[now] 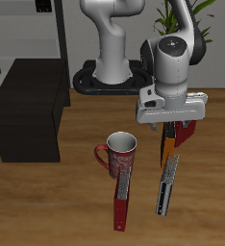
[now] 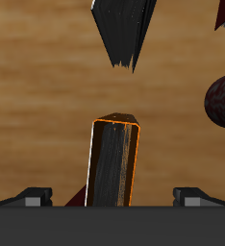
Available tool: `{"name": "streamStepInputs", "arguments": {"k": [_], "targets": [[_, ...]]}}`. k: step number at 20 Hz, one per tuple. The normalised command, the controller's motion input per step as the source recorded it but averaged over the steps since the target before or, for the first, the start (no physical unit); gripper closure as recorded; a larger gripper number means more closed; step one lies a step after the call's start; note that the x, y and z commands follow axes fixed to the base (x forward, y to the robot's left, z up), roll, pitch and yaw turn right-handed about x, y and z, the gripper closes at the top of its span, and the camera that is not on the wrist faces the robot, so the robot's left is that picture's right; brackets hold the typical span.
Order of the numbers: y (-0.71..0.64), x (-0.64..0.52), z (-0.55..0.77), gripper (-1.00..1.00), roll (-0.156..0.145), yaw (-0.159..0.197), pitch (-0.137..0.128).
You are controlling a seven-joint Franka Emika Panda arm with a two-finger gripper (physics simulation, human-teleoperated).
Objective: Place the orange book flat on top of the shelf
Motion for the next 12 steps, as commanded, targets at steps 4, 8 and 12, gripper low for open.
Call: {"name": "streamStepInputs", "arguments": {"k": [4, 8, 12], "targets": [[0.02, 0.01, -0.21, -1.0, 0.022, 0.006, 0.023], [-0.03, 0.04, -0.2, -1.0, 0.052, -0.002, 0.027], [-0.06, 0.07, -0.13, 1.0, -0.01, -0.005, 0.02]]}}
